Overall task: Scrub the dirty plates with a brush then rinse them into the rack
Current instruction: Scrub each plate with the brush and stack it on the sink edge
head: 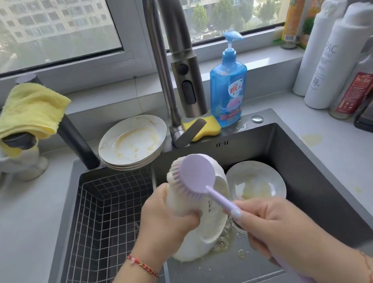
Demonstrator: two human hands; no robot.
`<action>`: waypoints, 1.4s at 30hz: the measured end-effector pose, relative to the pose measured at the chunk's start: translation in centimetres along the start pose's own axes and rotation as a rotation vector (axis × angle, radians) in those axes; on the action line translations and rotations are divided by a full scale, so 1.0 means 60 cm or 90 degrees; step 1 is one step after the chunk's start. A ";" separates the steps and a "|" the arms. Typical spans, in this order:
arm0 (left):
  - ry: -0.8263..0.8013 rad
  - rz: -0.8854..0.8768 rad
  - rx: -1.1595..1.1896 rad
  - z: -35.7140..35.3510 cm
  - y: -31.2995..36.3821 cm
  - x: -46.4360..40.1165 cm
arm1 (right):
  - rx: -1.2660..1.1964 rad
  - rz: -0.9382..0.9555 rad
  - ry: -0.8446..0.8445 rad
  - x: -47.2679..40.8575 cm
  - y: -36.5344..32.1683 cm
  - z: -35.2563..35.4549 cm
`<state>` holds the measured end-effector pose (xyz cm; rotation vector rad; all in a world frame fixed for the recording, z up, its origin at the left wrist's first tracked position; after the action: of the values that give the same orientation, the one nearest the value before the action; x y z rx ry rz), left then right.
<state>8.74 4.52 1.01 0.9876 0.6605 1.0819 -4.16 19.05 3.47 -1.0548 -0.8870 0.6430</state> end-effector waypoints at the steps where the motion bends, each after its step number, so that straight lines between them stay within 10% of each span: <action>1: -0.009 -0.015 -0.021 -0.001 0.005 -0.002 | 0.008 -0.004 0.020 -0.007 0.003 0.010; 7: -0.057 -0.244 -0.129 -0.015 0.057 0.008 | -0.032 -0.168 0.184 -0.079 0.069 0.098; 14: -0.035 -0.778 -0.346 -0.078 0.135 0.085 | -0.277 -0.255 0.151 -0.083 0.081 0.074; 19: -0.013 -0.840 -0.321 -0.073 0.122 0.094 | -0.379 -0.250 0.184 -0.076 0.087 0.074; 23: -0.022 -0.752 -0.269 -0.059 0.108 0.079 | -0.384 -0.213 0.189 -0.070 0.072 0.077; 33: 0.015 0.234 0.282 0.004 -0.033 0.014 | -0.328 -0.126 0.166 -0.080 0.057 0.075; 38: 0.087 0.327 0.269 0.017 -0.070 0.034 | -0.309 -0.161 0.177 -0.079 0.077 0.059; 42: -0.089 0.420 0.413 -0.018 -0.080 0.056 | -0.324 -0.166 0.147 -0.077 0.076 0.045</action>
<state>10.99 7.34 -3.75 1.9159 0.5920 1.3765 -8.99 18.24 -1.60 -1.4030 -0.9874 0.0671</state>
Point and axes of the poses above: each hand's wrist, its own x-axis away from the middle knuckle, its own z-axis out of the back of the hand, y = z × x, the point moved 9 cm from there along -x, towards the middle knuckle, and after that the axes turned 9 degrees about y, right-handed, at the moved point
